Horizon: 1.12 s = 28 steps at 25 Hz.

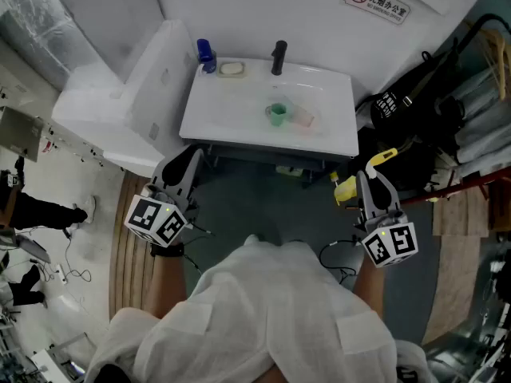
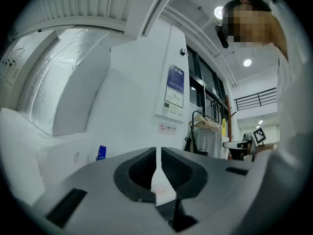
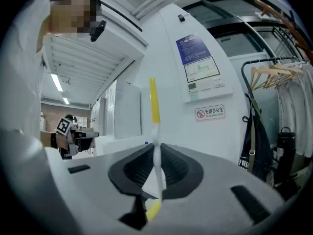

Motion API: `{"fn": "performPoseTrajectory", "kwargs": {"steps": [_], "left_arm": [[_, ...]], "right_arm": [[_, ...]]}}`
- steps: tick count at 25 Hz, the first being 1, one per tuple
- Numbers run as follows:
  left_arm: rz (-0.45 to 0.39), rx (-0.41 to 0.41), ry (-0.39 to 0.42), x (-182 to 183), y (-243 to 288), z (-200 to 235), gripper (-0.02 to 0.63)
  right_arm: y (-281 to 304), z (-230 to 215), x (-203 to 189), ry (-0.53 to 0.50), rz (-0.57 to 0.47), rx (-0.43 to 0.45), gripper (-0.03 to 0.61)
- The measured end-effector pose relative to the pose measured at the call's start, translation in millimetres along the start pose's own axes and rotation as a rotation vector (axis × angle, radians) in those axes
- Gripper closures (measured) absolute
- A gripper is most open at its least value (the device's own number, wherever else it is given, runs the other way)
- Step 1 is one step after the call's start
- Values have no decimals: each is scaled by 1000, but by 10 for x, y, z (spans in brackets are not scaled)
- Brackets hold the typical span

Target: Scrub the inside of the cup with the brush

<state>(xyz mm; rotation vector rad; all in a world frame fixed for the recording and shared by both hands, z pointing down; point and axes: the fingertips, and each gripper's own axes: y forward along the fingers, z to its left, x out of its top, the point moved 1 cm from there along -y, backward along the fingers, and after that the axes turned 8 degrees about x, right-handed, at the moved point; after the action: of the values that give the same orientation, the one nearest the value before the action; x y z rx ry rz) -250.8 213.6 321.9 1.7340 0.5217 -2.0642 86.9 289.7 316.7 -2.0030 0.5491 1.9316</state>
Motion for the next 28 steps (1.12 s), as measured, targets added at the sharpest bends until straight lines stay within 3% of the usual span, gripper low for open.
{"fn": "performPoseTrajectory", "kwargs": {"steps": [16, 22, 28], "left_arm": [[-24, 105, -4, 131, -409, 343, 581], [-17, 122, -8, 115, -481, 442, 581], [-26, 110, -11, 108, -431, 498, 581]], "right_arm": [[214, 244, -12, -5, -11, 60, 538], [333, 312, 97, 45, -80, 97, 538], [376, 315, 95, 48, -78, 90, 538]]}}
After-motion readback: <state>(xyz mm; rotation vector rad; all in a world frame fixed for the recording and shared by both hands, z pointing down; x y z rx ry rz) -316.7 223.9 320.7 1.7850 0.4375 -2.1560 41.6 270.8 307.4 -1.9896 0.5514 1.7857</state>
